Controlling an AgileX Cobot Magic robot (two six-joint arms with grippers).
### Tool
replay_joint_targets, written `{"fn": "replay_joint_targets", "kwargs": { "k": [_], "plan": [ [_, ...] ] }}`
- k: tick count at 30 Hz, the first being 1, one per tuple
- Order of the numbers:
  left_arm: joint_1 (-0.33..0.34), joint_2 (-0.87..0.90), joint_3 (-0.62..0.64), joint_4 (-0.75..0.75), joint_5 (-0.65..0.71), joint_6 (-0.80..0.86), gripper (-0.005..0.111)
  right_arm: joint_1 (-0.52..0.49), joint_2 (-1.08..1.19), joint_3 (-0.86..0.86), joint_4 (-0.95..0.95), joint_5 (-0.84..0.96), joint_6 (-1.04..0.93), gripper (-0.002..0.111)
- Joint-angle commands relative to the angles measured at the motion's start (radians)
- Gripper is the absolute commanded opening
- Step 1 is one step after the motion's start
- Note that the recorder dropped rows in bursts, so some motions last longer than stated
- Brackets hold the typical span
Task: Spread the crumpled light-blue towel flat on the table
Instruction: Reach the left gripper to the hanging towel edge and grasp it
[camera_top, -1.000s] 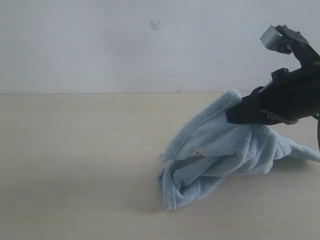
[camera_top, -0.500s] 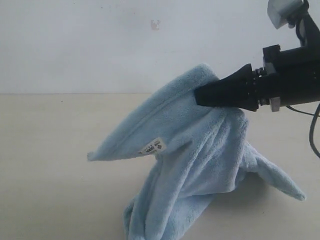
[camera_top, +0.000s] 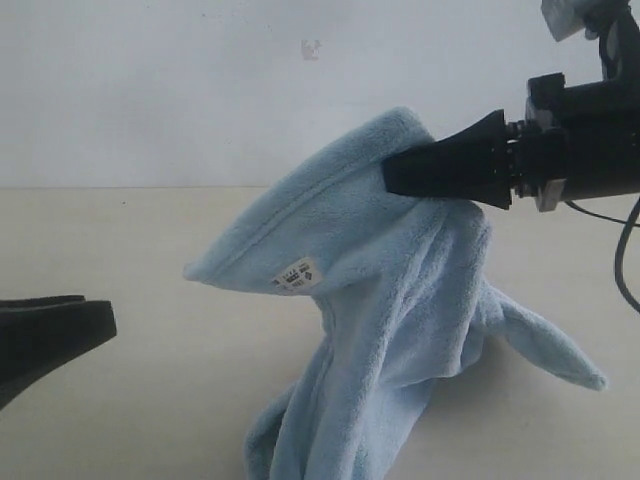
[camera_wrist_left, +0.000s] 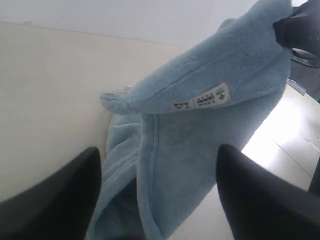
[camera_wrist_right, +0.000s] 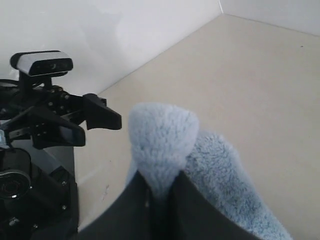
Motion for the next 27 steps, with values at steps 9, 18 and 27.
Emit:
{"fn": "replay_joint_targets", "kwargs": {
  "k": [9, 18, 27],
  "plan": [
    [-0.015, 0.271, -0.155, -0.019, 0.132, 0.219, 0.063, 0.0, -0.008, 0.001, 0.066, 0.021, -0.047, 0.0],
    [-0.025, 0.376, -0.17, -0.019, 0.117, 0.422, 0.063, 0.001, -0.008, 0.001, 0.066, 0.021, -0.04, 0.0],
    [-0.025, 0.538, -0.299, -0.019, 0.166, 0.477, 0.063, 0.001, -0.008, 0.001, 0.062, 0.021, -0.047, 0.0]
  ]
}}
